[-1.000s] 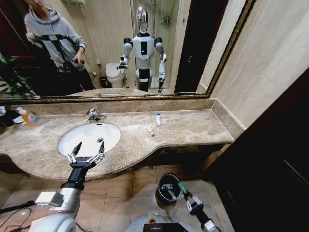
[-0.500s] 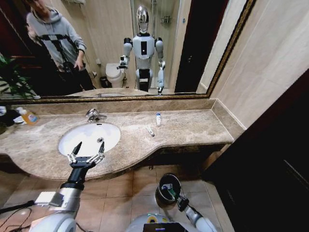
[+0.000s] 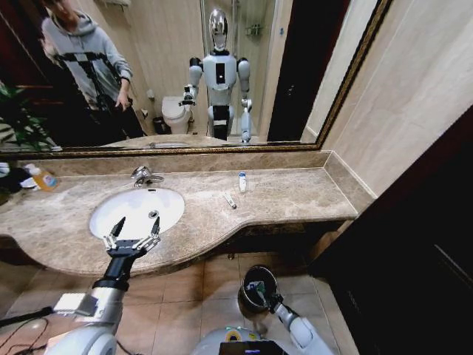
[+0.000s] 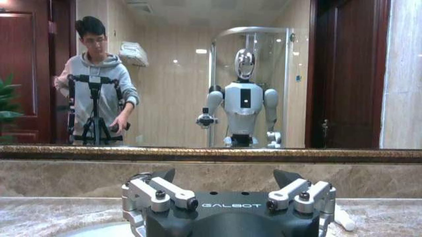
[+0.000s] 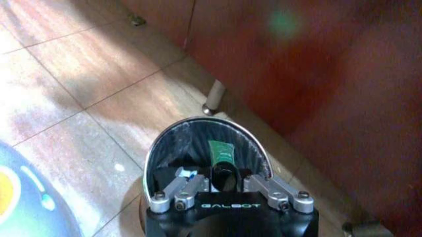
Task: Pick up the trash from the sink and place it in the trash bin.
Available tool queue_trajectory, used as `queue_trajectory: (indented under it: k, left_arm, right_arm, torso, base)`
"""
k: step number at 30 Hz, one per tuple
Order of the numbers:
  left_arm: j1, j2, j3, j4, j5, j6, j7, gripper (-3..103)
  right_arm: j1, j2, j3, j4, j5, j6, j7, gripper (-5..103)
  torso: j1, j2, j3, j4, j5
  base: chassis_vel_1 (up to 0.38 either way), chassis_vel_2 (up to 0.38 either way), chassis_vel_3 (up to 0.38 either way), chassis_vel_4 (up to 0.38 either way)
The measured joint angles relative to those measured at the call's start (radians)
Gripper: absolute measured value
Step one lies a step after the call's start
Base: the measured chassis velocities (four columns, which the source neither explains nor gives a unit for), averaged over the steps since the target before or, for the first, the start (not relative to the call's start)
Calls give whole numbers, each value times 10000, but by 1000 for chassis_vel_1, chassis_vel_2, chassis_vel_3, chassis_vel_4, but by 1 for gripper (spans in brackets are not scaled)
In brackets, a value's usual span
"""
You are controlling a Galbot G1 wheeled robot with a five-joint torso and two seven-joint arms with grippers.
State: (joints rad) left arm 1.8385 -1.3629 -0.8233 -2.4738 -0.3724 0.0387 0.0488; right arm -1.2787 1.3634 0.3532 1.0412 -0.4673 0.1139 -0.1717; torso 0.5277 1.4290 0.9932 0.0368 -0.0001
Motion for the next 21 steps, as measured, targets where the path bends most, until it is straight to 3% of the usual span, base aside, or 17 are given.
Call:
queue_trajectory:
  k: [5, 6, 7, 8, 10, 11, 12, 13, 16, 17, 19, 20, 21]
  left_arm:
    - [0, 0, 0, 0, 0, 0, 0, 100]
    - [0, 0, 0, 0, 0, 0, 0, 100]
    - [0, 0, 0, 0, 0, 0, 0, 100]
    - [0, 0, 0, 0, 0, 0, 0, 100]
    - [0, 0, 0, 0, 0, -1, 0, 100]
    - [0, 0, 0, 0, 0, 0, 0, 100]
    - [0, 0, 0, 0, 0, 0, 0, 100]
    - [0, 0, 0, 0, 0, 0, 0, 100]
    - [0, 0, 0, 0, 0, 0, 0, 100]
    - [0, 0, -1, 0, 0, 0, 1, 100]
    - [0, 0, 0, 0, 0, 0, 0, 100]
    - [0, 0, 0, 0, 0, 0, 0, 100]
    - [0, 0, 0, 0, 0, 0, 0, 100]
  right_arm:
    - [-20, -7, 43, 43, 88, 0, 50, 27]
    - [-38, -8, 60, 67, 114, 1, 79, 37]
    - [-48, -8, 67, 71, 139, 22, 103, 37]
    - [-58, -3, 81, 70, 180, 81, 184, 48]
    - [-63, 8, 96, 69, 208, 111, 250, 48]
    - [-68, 17, 108, 68, 222, 119, 286, 60]
    - [-76, 29, 131, 68, 240, 124, 338, 60]
    - [-90, 35, 151, 74, 251, 124, 376, 71]
    - [-137, 32, 153, 137, 256, 124, 404, 71]
    - [-160, 29, 155, 179, 256, 122, 418, 82]
    - [-175, 29, 155, 201, 256, 119, 426, 82]
    - [-193, 30, 155, 217, 256, 117, 432, 91]
    - [-213, 39, 158, 230, 255, 114, 443, 91]
  torso:
    - [0, 0, 0, 0, 0]
    - [-1, 0, -1, 0, 0]
    - [-1, 0, -1, 0, 0]
    - [-1, 0, -1, 0, 0]
    - [-1, 0, -1, 0, 0]
    - [-1, 0, -1, 0, 0]
    - [-1, 0, -1, 0, 1]
    - [-1, 0, -1, 0, 1]
    - [-1, 0, -1, 0, 1]
    - [-1, 0, -1, 0, 0]
    - [-1, 0, -1, 0, 0]
    - [-1, 0, -1, 0, 0]
    - [-1, 1, -1, 0, 0]
  base:
    - [0, 0, 0, 0]
    - [0, 0, 0, 0]
    - [0, 0, 0, 0]
    - [0, 0, 0, 0]
    - [0, 0, 0, 0]
    - [0, 0, 0, 0]
    - [0, 0, 0, 0]
    - [0, 0, 0, 0]
    - [0, 0, 0, 0]
    - [0, 0, 0, 0]
    - [0, 0, 0, 0]
    - [0, 0, 0, 0]
    - [0, 0, 0, 0]
